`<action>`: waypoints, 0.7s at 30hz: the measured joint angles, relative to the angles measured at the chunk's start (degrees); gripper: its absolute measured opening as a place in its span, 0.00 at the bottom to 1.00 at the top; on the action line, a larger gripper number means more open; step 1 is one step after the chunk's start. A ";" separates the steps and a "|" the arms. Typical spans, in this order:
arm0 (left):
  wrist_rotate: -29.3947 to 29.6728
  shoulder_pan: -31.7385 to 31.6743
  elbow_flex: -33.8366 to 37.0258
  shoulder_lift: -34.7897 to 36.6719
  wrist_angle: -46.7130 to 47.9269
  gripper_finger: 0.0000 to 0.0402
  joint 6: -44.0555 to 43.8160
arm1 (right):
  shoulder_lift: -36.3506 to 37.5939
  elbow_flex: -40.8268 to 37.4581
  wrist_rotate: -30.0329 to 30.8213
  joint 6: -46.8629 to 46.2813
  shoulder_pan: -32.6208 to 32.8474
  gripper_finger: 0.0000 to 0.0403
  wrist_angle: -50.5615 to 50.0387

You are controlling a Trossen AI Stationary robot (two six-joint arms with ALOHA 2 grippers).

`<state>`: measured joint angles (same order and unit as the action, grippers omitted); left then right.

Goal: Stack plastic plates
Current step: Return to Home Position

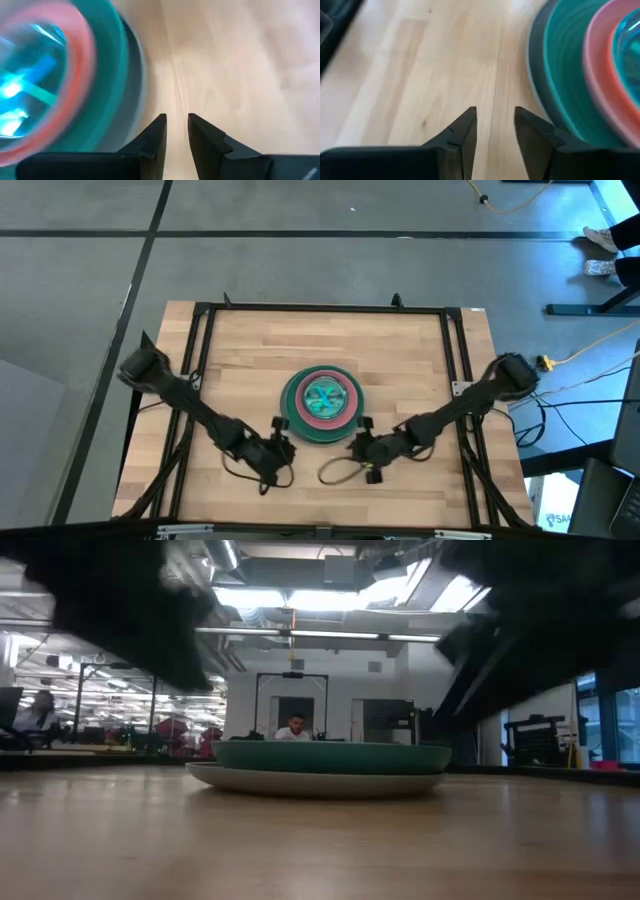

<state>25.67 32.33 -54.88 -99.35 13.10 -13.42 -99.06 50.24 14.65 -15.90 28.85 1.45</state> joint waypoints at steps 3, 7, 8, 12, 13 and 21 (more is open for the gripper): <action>0.72 -0.08 0.34 8.32 1.99 0.18 2.96 | 6.44 -0.07 -0.71 2.33 -0.10 0.32 -6.51; 0.19 -2.19 4.72 19.83 -2.43 0.15 8.25 | 16.37 -2.94 0.78 6.91 -1.89 0.32 -6.80; 0.03 -3.02 6.26 22.57 -3.73 0.13 9.08 | 18.64 -4.28 0.51 7.40 -2.64 0.32 -6.08; 0.06 -6.60 14.99 33.30 -10.41 0.08 10.81 | 27.32 -11.31 -1.39 9.14 -5.68 0.32 0.22; -0.23 -7.61 17.42 35.89 -12.70 0.07 11.14 | 29.37 -13.23 -1.49 9.33 -6.49 0.32 1.96; -4.46 -18.04 33.71 54.93 -20.69 0.01 12.09 | 43.21 -27.46 -6.44 8.20 -17.06 0.27 11.08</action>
<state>21.21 14.28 -21.16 -44.41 -7.60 -1.32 -55.85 22.77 8.21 -7.69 11.78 12.54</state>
